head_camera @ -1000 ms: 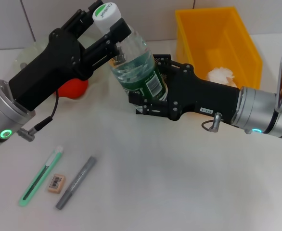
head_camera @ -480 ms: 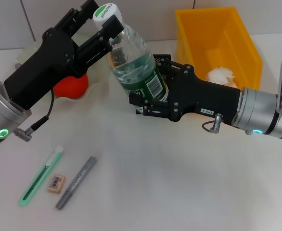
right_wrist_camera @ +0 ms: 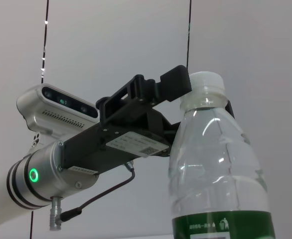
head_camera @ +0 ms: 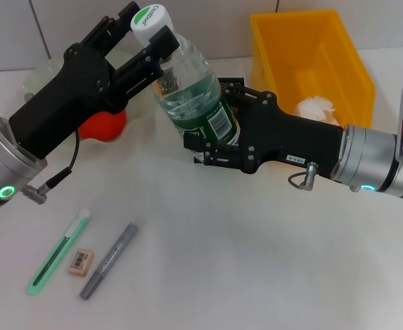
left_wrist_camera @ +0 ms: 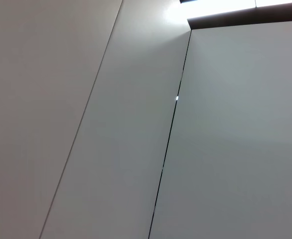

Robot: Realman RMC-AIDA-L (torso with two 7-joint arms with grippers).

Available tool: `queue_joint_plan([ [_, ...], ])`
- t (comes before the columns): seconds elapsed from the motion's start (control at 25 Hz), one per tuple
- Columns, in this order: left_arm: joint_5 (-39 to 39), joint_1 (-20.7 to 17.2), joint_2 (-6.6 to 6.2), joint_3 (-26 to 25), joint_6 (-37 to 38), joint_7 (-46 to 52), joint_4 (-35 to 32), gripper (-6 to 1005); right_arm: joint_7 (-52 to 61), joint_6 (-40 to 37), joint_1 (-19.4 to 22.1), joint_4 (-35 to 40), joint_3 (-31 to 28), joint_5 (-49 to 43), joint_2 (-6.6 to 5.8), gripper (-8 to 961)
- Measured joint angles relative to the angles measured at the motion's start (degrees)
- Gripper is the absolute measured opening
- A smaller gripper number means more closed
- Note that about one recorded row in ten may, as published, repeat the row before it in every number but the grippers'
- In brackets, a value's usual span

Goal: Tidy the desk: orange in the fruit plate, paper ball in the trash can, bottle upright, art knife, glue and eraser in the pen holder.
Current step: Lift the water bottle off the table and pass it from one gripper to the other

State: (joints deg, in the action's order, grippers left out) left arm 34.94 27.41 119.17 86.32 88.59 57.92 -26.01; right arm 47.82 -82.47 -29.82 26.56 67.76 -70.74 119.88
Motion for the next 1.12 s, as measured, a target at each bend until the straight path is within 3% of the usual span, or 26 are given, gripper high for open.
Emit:
queue_joint_plan([
  [1.12,-0.08,0.29,0.0,1.44,0.0,0.09,0.0,765,-0.01,0.03,-0.06,0.52,0.09,0.0,0.0,763],
])
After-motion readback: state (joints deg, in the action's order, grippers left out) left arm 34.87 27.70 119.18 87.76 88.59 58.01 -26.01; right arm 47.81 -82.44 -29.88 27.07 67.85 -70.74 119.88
